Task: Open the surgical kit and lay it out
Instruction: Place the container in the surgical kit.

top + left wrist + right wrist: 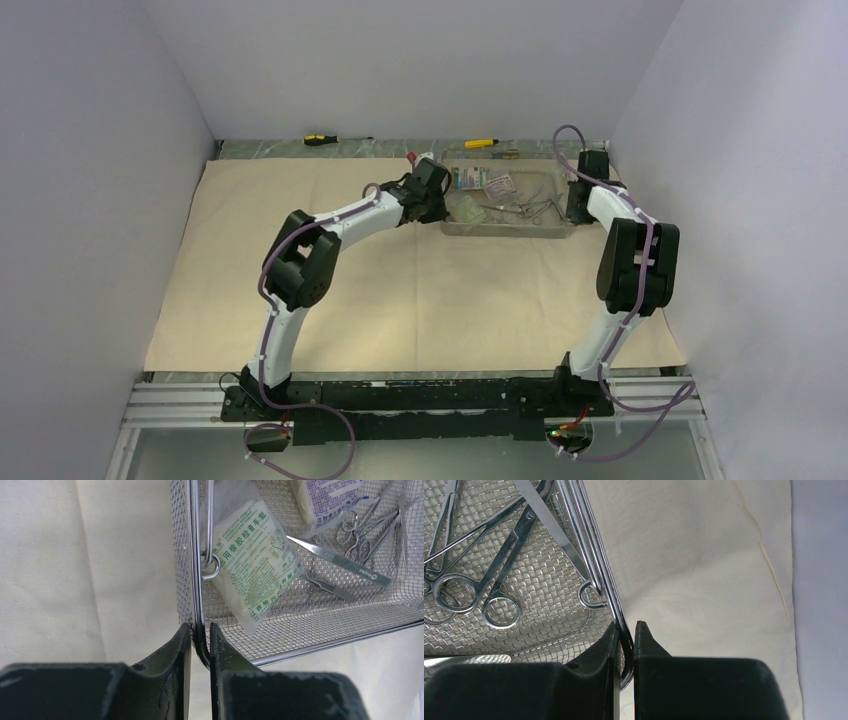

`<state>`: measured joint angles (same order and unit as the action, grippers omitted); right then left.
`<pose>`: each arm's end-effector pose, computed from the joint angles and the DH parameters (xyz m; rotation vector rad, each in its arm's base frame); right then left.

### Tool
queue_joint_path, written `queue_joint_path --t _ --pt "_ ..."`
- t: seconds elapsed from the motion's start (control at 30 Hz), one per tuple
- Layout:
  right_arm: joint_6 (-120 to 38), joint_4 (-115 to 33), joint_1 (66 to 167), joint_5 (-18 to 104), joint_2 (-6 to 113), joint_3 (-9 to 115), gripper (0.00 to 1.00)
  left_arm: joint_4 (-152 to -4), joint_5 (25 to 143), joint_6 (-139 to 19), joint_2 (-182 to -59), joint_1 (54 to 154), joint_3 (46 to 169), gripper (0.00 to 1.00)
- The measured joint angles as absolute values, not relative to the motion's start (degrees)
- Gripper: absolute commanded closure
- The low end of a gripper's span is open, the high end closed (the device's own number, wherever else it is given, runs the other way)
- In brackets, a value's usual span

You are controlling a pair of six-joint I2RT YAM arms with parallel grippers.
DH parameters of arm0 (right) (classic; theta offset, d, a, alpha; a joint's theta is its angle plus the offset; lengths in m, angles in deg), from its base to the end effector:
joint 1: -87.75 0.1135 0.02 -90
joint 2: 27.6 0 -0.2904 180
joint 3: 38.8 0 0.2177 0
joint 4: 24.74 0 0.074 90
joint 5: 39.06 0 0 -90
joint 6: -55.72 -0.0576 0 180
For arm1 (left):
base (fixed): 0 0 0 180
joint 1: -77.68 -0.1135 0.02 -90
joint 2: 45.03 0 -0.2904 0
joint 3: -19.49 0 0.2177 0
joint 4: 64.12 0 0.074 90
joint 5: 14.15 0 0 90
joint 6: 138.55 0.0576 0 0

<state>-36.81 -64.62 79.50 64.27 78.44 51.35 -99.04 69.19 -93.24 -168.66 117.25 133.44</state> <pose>0.3769 -0.0681 0.2255 0.3292 2.5172 -0.3351 0.3811 -0.3063 0.2266 -0.1668 2.4136 -0.5743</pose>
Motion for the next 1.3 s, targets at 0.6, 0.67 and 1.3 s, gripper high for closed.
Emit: queue_joint_path --t 0.6,0.67,1.3 --pt "-39.4 -58.2 76.8 62.3 80.1 51.4 0.7 -103.3 67.8 -93.3 -168.7 119.4 134.6 0.62" --pt "-39.8 -58.2 76.8 62.3 80.1 51.4 0.73 -104.4 67.6 -93.2 -168.7 119.3 135.5 0.69" --pt "-42.0 -58.5 76.2 62.7 78.2 49.1 0.86 -109.0 67.5 -89.6 -171.7 116.9 139.7 0.7"
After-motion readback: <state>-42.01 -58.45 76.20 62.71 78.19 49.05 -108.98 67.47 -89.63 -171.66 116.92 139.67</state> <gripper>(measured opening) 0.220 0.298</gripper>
